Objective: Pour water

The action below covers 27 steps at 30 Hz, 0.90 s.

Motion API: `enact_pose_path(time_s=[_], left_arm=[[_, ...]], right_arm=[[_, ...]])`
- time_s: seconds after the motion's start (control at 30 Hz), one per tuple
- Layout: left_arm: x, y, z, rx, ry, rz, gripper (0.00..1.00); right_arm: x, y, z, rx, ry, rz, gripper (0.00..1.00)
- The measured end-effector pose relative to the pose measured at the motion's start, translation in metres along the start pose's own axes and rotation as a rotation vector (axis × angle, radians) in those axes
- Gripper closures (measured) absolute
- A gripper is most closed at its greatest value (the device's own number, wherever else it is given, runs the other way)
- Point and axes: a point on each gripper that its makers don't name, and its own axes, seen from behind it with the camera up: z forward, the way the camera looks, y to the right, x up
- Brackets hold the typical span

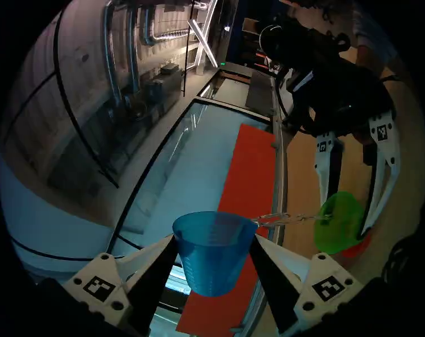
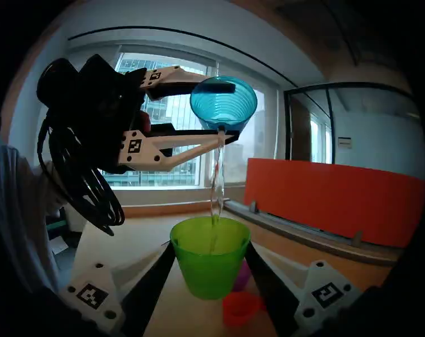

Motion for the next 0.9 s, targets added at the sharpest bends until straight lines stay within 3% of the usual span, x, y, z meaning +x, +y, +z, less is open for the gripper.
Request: enact_pose_path(time_s=[0.9], left_arm=[[0.004, -0.011, -0.005, 0.014, -0.001, 0.115, 0.15]], right_arm=[[0.002, 0.0, 0.0, -0.004, 0.007, -0.004, 0.11]])
